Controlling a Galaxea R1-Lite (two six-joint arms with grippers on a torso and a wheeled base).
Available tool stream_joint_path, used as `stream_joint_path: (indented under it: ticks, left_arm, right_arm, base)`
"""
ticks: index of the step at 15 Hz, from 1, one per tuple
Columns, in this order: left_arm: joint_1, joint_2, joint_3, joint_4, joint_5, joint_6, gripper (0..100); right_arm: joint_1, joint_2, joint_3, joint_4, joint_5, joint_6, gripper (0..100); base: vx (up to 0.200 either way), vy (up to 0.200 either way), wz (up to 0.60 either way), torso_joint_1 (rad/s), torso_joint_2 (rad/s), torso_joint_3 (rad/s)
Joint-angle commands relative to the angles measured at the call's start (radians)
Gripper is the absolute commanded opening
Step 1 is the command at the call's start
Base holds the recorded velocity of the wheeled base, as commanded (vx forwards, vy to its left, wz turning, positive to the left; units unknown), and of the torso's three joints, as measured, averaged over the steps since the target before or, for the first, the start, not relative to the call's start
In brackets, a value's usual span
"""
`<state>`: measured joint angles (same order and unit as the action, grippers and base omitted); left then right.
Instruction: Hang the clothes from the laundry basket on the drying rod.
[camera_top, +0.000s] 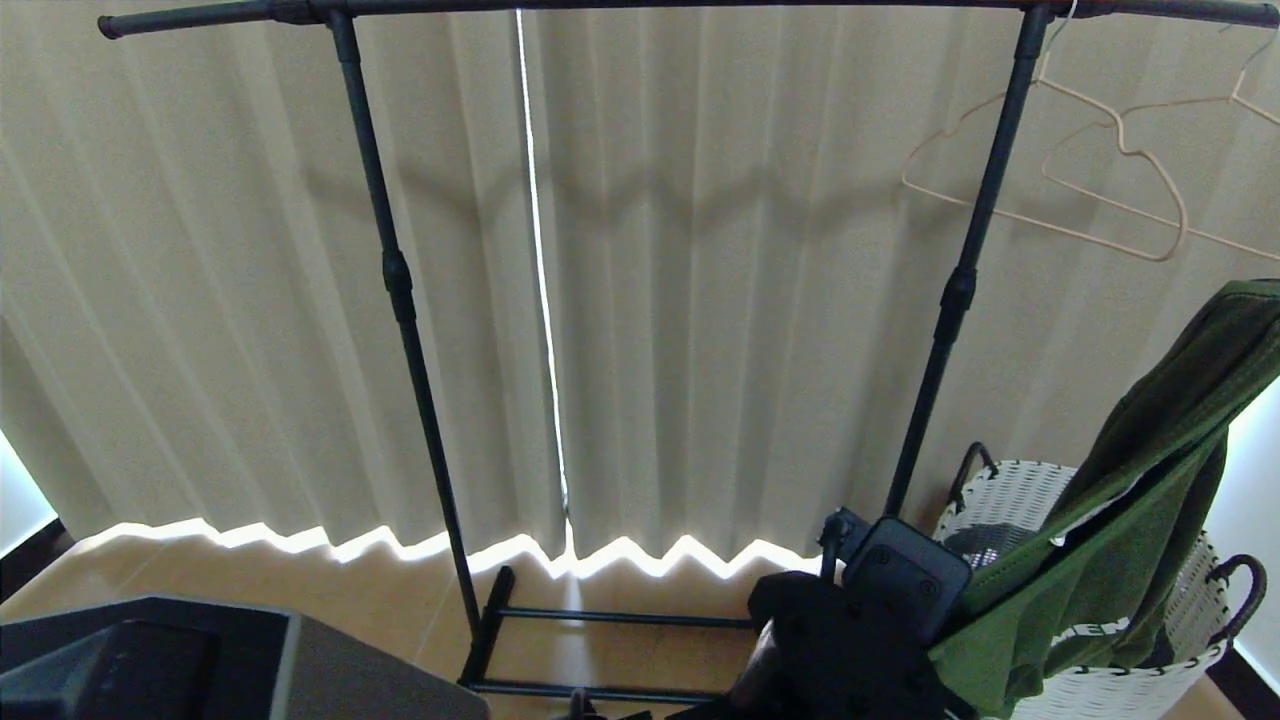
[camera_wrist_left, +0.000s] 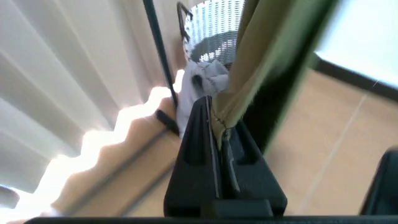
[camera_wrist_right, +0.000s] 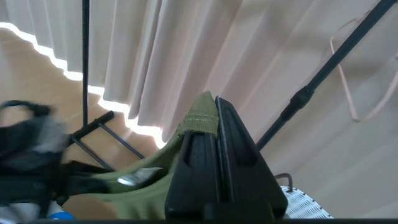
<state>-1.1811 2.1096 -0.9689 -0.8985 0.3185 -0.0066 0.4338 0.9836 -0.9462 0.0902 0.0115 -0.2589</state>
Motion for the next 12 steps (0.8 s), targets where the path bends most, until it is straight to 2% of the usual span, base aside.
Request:
stream_joint_path:
  ticks: [1,3,7,8,10,12]
  left_arm:
    - [0.014,-0.125,0.095,-0.040,-0.010,0.077,0]
    - [0.063,-0.283,0.052,0.089,-0.010,0.082,0]
    - [0.153,-0.464,-0.154,0.391,-0.012,0.080,0]
    - [0.182,-0.505,-0.188,0.458,-0.033,0.074,0]
    - [0.230,-0.562,-0.201,0.524,-0.082,0.066,0]
    - [0.281,-0.600,-0.201,0.566,-0.093,0.066,0]
  right_arm:
    - [0.000,0.001,0.000,-0.001,0.001,0.000,0]
    - [0.000,0.010,-0.011,-0.006,0.001,-0.003,0]
    - [0.013,0.026,-0.043,-0.014,0.005,-0.003,0]
    - [0.023,0.024,-0.045,-0.020,0.004,-0.003,0]
    - [0.023,0.026,-0.054,-0.033,0.005,-0.003,0]
    - [0.039,0.052,-0.077,-0.043,0.008,-0.010,0]
  base:
    - [0.000,0.000,0.00,0.000,0.00,0.000]
    - [0.000,0.000,0.00,0.000,0.00,0.000]
    - [0.000,0.000,0.00,0.000,0.00,0.000]
    - [0.000,0.000,0.00,0.000,0.00,0.000]
    - [0.000,0.000,0.00,0.000,0.00,0.000]
    - [0.000,0.000,0.00,0.000,0.00,0.000]
